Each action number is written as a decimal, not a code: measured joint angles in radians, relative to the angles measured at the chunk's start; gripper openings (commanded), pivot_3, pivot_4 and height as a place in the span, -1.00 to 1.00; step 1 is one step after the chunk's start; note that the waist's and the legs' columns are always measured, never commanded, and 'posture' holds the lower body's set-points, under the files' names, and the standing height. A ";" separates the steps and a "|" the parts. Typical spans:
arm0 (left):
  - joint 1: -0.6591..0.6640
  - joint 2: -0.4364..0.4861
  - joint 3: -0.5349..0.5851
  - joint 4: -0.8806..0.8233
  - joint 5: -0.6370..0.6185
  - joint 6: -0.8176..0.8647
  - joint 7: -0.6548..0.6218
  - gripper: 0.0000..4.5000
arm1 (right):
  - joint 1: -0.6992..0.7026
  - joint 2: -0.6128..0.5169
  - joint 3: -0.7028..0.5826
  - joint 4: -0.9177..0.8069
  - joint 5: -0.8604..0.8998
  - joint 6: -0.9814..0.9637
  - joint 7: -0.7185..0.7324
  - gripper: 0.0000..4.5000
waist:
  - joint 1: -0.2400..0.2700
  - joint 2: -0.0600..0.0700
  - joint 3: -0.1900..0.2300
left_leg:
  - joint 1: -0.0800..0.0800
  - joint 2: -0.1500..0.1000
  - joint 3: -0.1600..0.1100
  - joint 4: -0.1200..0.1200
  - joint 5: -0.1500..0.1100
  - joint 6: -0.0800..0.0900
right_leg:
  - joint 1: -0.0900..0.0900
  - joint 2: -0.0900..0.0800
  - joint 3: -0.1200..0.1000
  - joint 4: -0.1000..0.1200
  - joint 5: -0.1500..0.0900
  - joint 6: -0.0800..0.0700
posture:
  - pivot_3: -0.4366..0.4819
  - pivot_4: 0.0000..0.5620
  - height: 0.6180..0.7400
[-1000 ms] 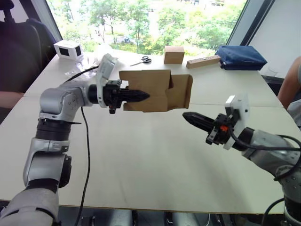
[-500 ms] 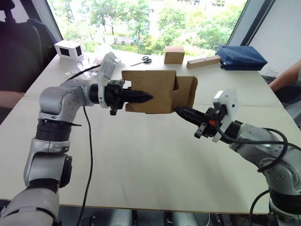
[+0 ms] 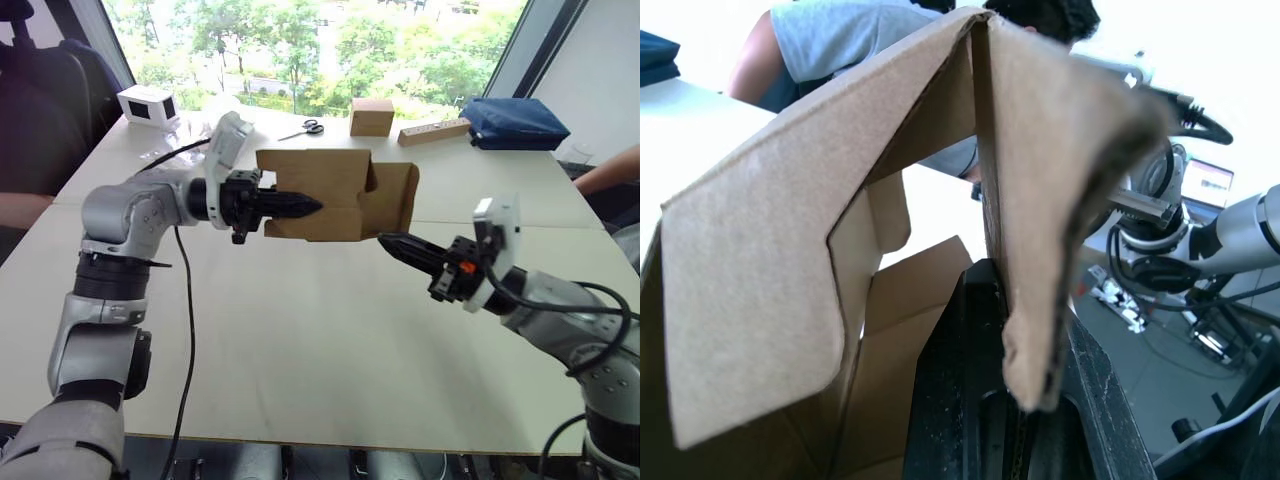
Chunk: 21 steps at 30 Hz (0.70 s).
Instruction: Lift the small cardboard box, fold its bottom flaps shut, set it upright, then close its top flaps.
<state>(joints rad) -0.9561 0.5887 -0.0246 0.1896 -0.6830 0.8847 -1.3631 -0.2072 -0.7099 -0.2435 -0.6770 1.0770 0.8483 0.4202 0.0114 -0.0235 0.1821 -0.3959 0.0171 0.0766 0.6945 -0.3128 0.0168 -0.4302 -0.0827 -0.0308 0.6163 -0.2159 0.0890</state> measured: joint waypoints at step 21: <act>0.004 -0.005 -0.001 -0.043 -0.005 0.023 -0.008 -1.00 | -0.056 0.057 0.117 0.071 -0.189 -0.062 0.034 -0.98 | -0.001 0.000 0.000 | 0.000 0.000 0.000 0.001 0.000 0.000 | 0.000 0.001 0.000 0.000 0.000 0.000 | -0.05 -0.47 1.00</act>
<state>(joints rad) -0.9521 0.5835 -0.0255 0.1468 -0.6882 0.9078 -1.3710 -0.2633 -0.6527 -0.1264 -0.6061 0.8877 0.7868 0.4547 0.0107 -0.0236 0.1821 -0.3961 0.0168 0.0766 0.6957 -0.3128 0.0169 -0.4302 -0.0822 -0.0308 0.6168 -0.2160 0.0890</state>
